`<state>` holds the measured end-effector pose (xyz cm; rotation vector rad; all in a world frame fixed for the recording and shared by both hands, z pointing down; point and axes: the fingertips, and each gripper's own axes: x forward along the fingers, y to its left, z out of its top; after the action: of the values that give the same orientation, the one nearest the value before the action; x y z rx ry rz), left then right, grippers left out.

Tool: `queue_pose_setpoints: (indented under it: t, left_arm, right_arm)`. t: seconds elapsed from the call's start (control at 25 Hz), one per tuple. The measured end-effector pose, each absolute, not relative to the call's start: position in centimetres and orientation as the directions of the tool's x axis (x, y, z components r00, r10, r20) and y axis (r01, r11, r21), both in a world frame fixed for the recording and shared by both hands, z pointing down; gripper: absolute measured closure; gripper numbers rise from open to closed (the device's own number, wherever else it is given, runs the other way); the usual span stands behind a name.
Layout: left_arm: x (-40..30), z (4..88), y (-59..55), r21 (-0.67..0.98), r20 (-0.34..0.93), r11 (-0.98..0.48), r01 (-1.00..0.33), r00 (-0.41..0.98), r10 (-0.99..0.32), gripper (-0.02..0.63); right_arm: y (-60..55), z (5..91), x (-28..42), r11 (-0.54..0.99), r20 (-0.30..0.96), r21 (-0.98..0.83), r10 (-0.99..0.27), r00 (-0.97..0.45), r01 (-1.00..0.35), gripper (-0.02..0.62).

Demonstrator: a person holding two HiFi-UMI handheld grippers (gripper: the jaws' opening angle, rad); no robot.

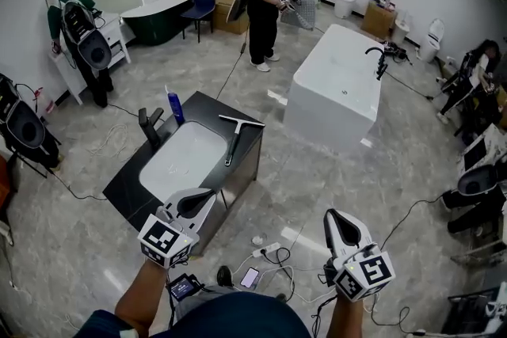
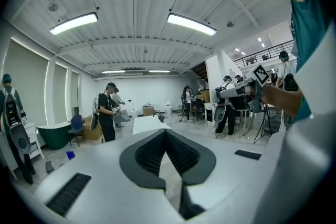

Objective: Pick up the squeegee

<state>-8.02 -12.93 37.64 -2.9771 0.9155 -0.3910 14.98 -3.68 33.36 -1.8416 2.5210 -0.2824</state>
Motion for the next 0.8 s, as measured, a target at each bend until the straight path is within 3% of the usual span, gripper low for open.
queue_pose_setpoints:
  t: [0.44,0.8]
  left_arm:
    - [-10.7,39.1,-19.6,-0.026,0.219,-0.874,-0.486,0.85,-0.479,0.6]
    - [-9.6,41.3,-23.7,-0.021,0.253,-0.833,-0.554,0.803,-0.54,0.6]
  right_arm:
    - [-7.8,32.4,11.2,0.208,0.135,-0.094,-0.966,-0.219,-0.974,0.584]
    - [-12.1,33.3,12.4,0.309,0.102,-0.109,-0.942,-0.32,-0.945,0.584]
